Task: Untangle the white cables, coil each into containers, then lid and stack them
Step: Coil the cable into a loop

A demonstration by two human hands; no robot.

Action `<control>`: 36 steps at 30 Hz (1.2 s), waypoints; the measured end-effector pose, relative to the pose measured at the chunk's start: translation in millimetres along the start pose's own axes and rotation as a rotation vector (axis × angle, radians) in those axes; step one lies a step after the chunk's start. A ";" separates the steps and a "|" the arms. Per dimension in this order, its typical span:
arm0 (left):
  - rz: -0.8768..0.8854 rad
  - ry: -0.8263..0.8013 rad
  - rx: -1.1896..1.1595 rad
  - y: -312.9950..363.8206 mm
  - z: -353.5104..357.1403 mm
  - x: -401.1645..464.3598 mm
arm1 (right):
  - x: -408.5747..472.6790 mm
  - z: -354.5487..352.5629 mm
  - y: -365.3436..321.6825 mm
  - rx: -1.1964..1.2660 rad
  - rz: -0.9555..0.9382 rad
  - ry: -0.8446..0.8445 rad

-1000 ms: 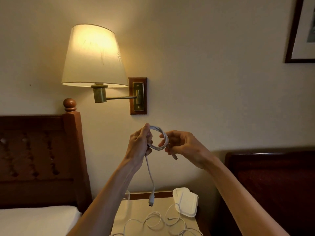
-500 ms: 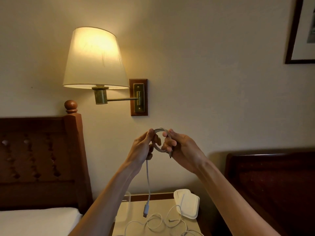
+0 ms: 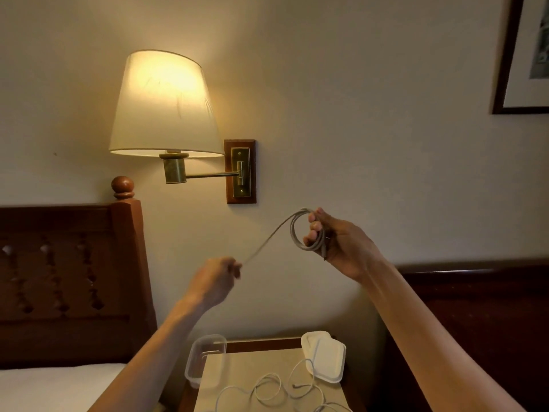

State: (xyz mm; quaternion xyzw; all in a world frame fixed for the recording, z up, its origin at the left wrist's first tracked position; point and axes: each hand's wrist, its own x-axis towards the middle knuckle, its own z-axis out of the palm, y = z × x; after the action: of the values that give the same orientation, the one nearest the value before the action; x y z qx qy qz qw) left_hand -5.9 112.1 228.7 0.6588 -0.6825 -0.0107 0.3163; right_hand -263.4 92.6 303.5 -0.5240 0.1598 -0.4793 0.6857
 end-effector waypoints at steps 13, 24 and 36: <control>0.650 0.056 -0.151 77.2 -62.9 -6.1 | -3.2 19.8 13.1 -0.863 -0.190 -0.083; 0.671 0.455 0.165 62.2 -48.5 -0.3 | 10.3 20.6 16.6 -0.896 -0.086 -0.078; -0.121 -0.108 -0.971 75.7 -47.8 2.9 | 16.7 25.3 15.2 -0.586 0.042 -0.059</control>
State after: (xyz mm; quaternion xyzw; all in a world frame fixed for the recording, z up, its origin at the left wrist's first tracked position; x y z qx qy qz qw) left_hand -51.9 138.6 300.7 0.4723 -0.5743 -0.3801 0.5501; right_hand -229.5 93.0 305.2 -0.7098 0.2823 -0.3831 0.5194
